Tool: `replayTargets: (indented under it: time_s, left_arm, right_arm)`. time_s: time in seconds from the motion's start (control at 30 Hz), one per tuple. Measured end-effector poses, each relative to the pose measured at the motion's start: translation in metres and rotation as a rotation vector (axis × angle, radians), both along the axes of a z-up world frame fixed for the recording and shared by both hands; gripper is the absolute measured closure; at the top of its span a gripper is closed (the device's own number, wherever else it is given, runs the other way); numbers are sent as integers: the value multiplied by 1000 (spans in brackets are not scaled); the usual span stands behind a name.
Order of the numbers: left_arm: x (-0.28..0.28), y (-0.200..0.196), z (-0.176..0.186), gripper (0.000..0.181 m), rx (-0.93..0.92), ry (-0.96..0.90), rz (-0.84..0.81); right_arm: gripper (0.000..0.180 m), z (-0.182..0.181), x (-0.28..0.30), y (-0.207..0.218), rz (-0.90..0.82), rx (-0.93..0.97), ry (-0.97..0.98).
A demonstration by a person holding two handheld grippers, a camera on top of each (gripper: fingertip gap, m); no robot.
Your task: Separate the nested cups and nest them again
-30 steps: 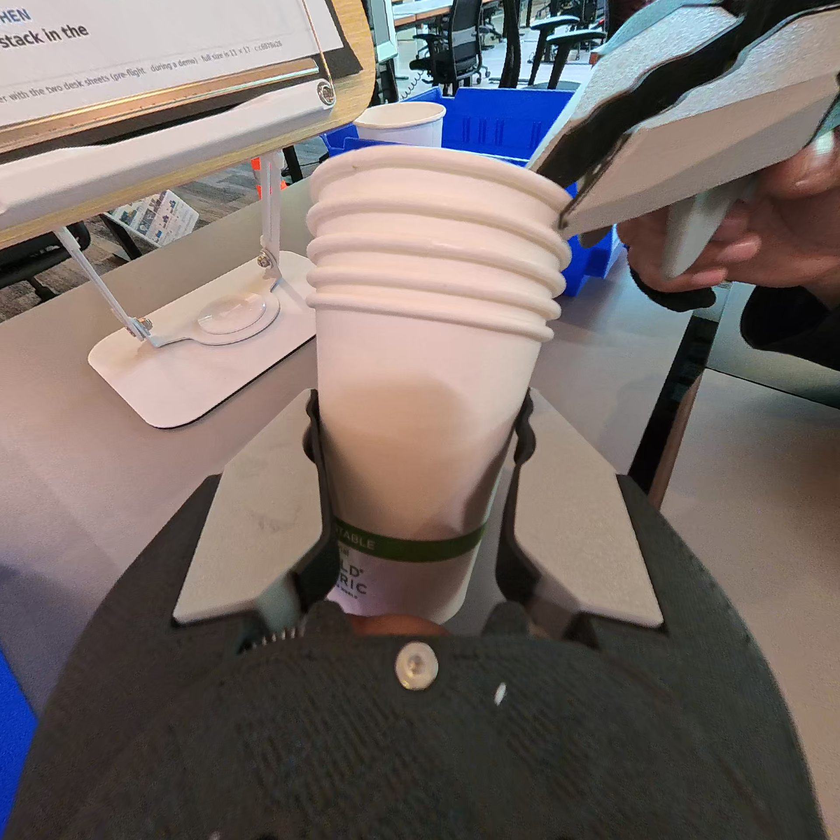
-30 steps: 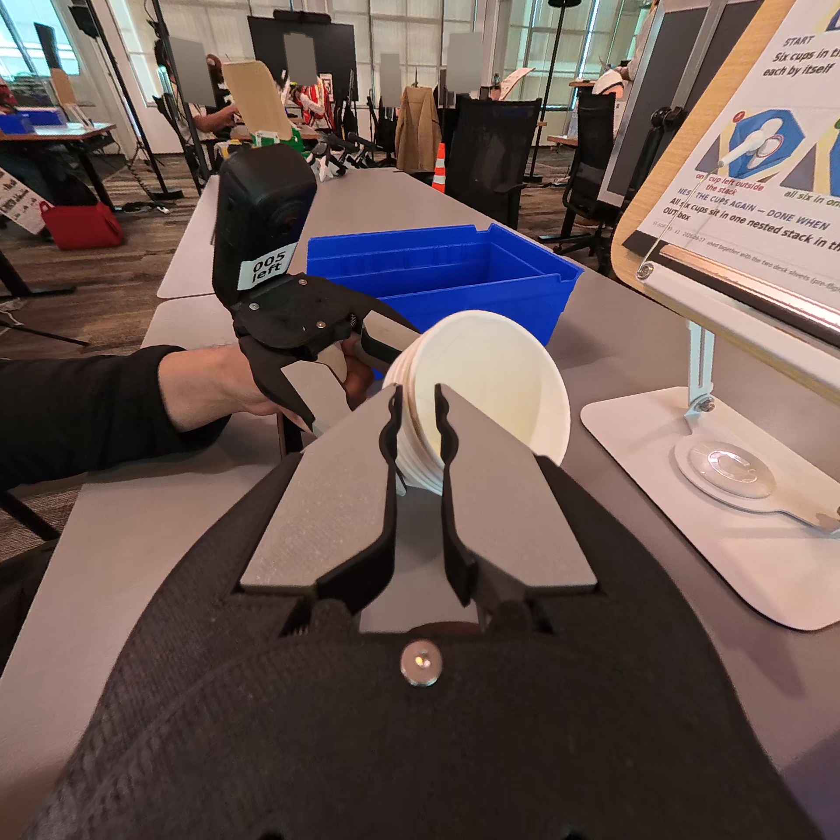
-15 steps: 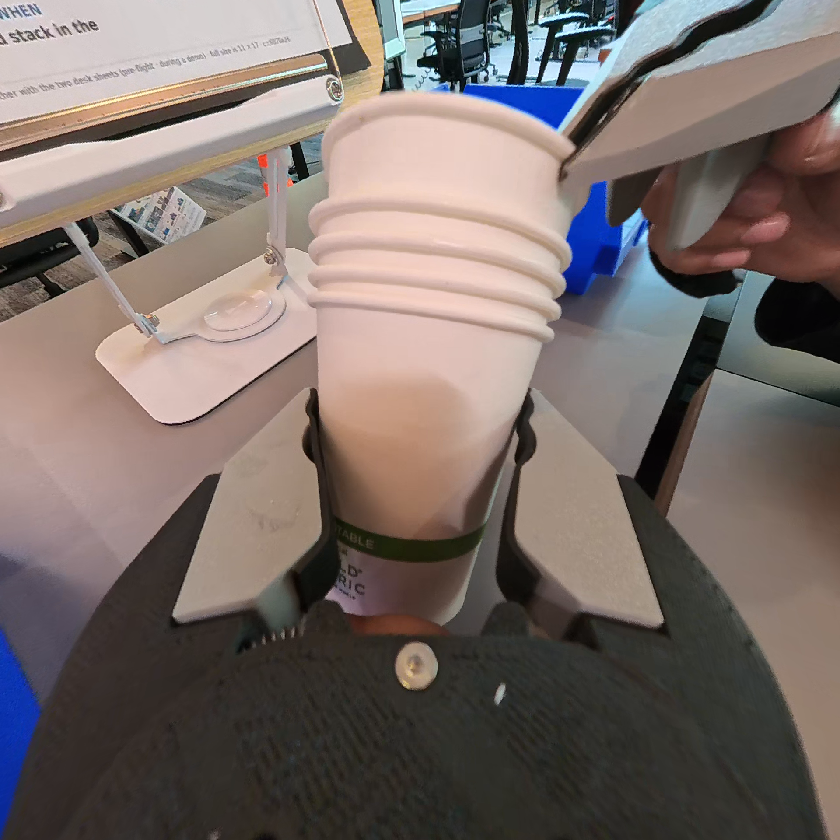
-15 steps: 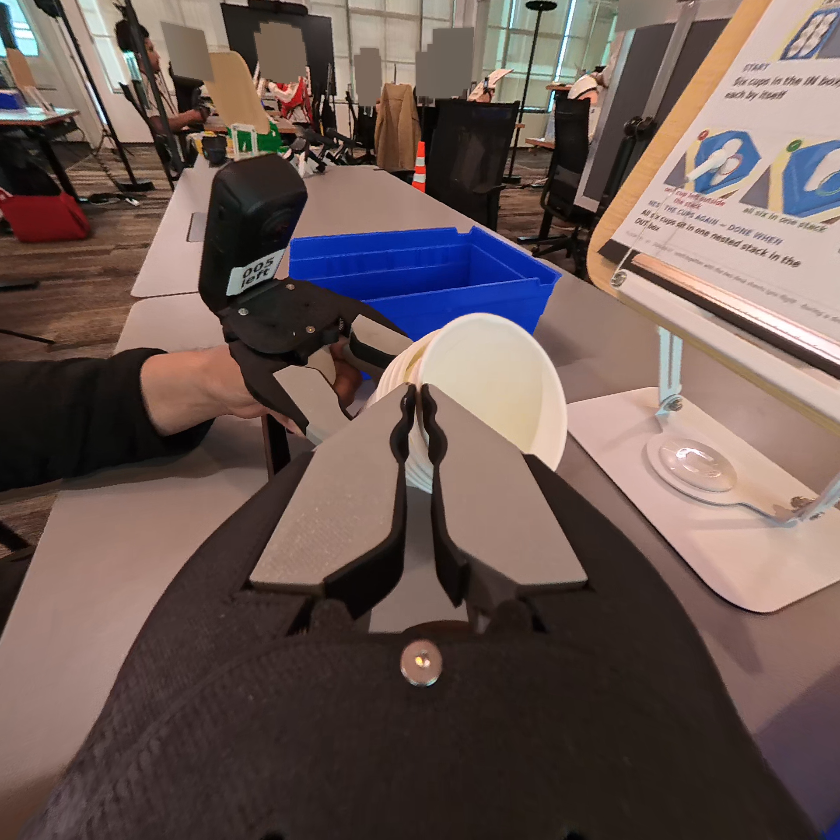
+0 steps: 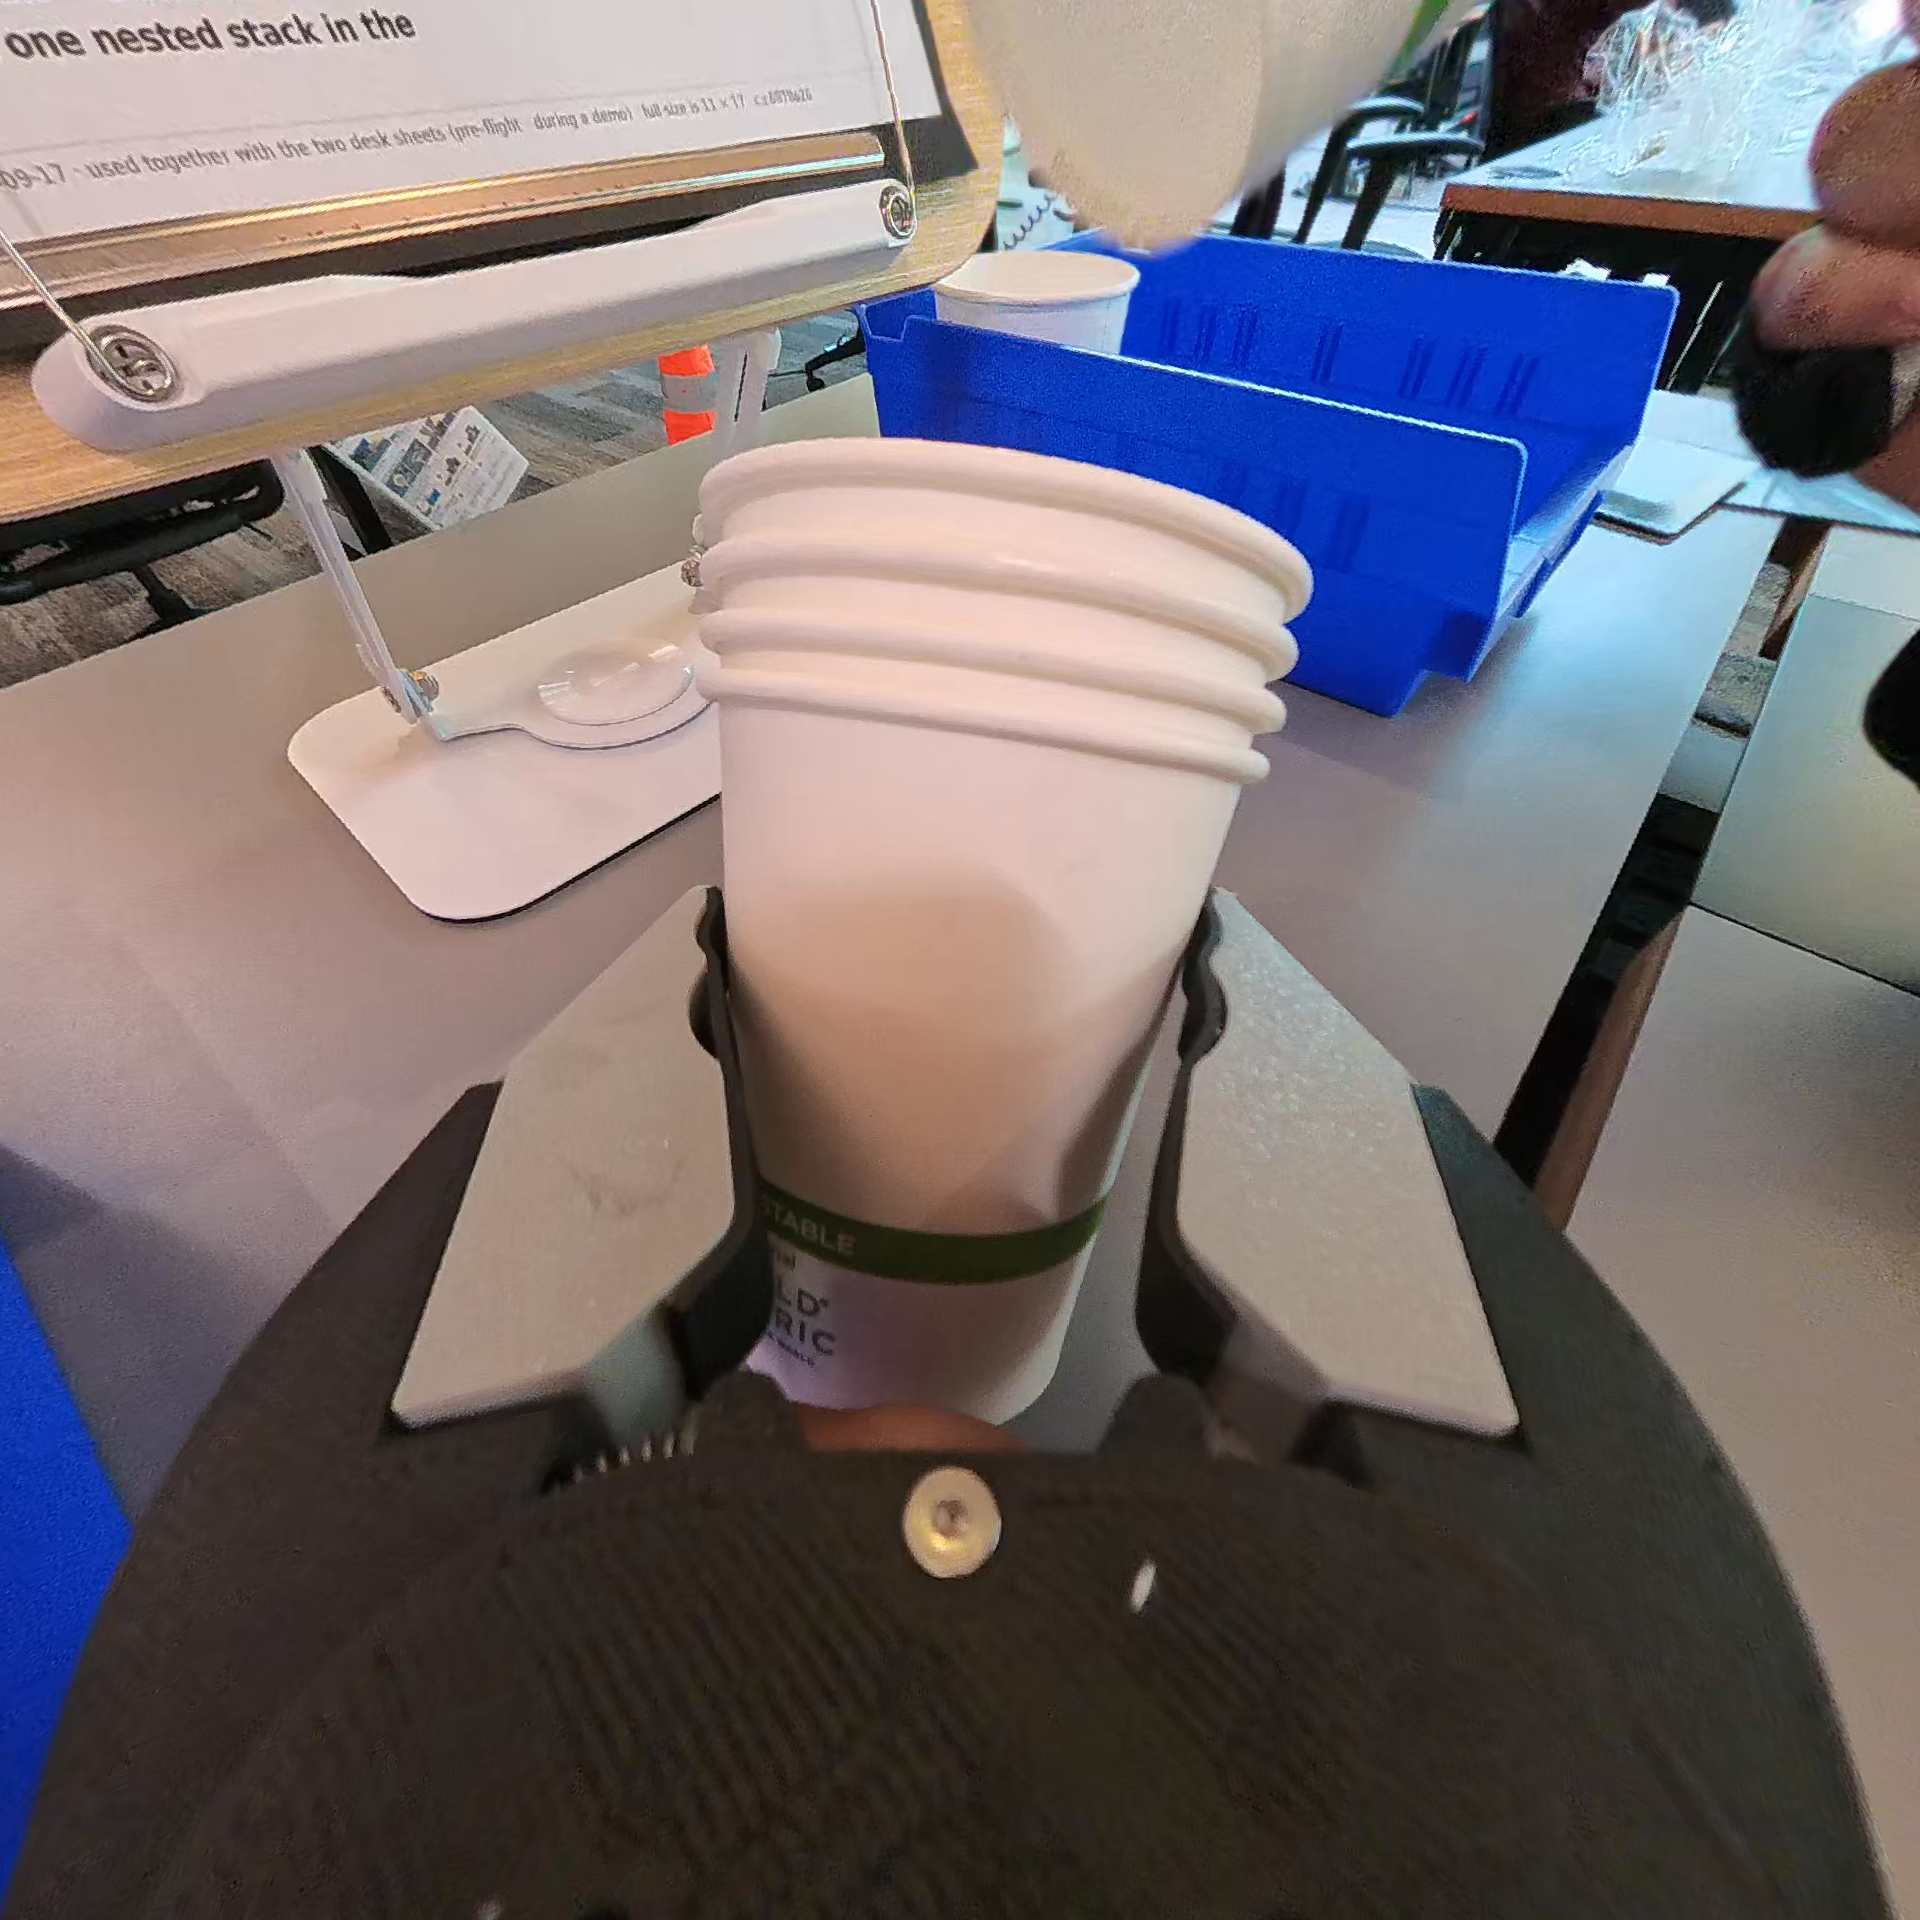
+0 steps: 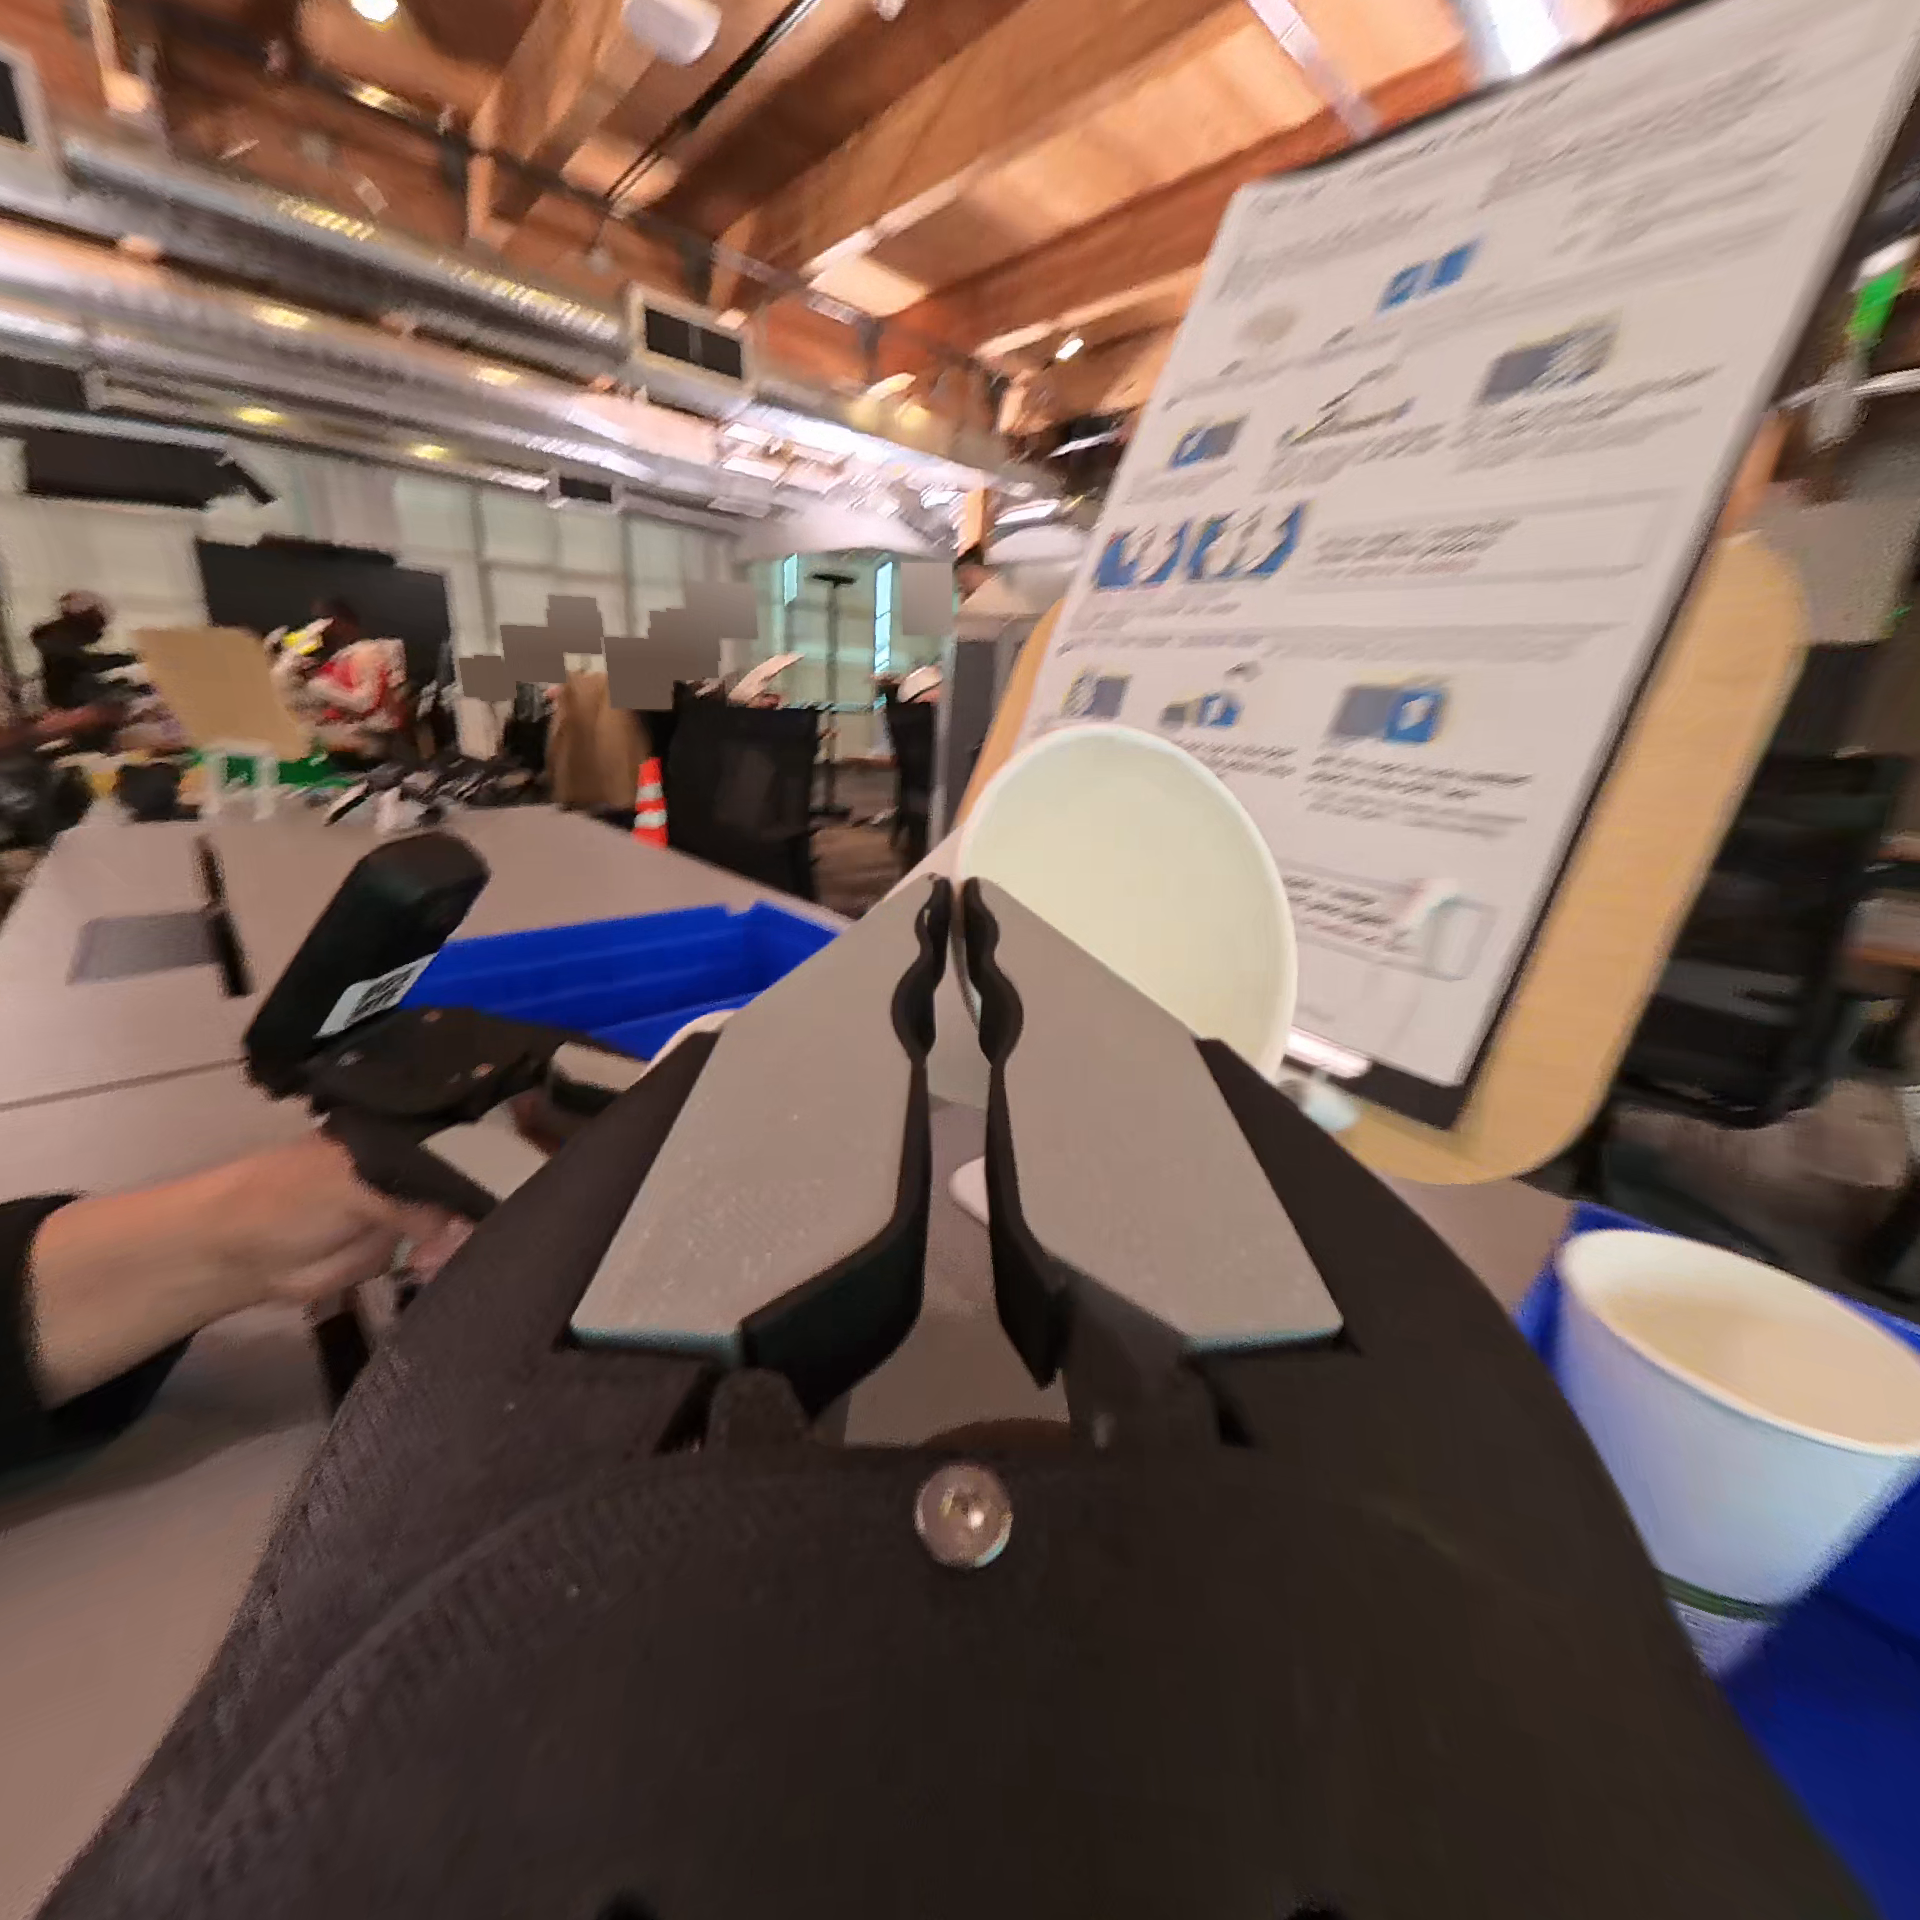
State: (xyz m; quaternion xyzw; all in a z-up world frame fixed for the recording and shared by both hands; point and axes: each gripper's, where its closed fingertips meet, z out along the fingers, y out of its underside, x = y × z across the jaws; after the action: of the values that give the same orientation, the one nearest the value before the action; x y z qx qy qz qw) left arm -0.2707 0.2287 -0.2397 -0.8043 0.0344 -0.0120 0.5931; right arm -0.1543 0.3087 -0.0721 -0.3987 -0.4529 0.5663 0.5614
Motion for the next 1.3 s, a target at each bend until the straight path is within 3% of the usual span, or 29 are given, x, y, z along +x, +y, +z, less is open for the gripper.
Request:
replayTargets:
  time_s: [0.03,0.2,0.5,0.87,1.3]
  left_arm:
    - [0,0,0,94,0,0,1]
    - [-1,1,-1,93,2,1,8]
    - [-2,1,4,94,28,-13,21]
    - [0,2,0,93,12,-14,14]
    - [3,2,0,93,9,-14,4]
  right_arm:
    - [180,6,9,9,-47,2,31]
    - [180,17,44,60,-314,42,64]
    - [180,-40,48,130,-620,180,-314]
    - [180,-110,19,140,-609,284,-666]
    - [179,-128,8,145,-636,386,-723]
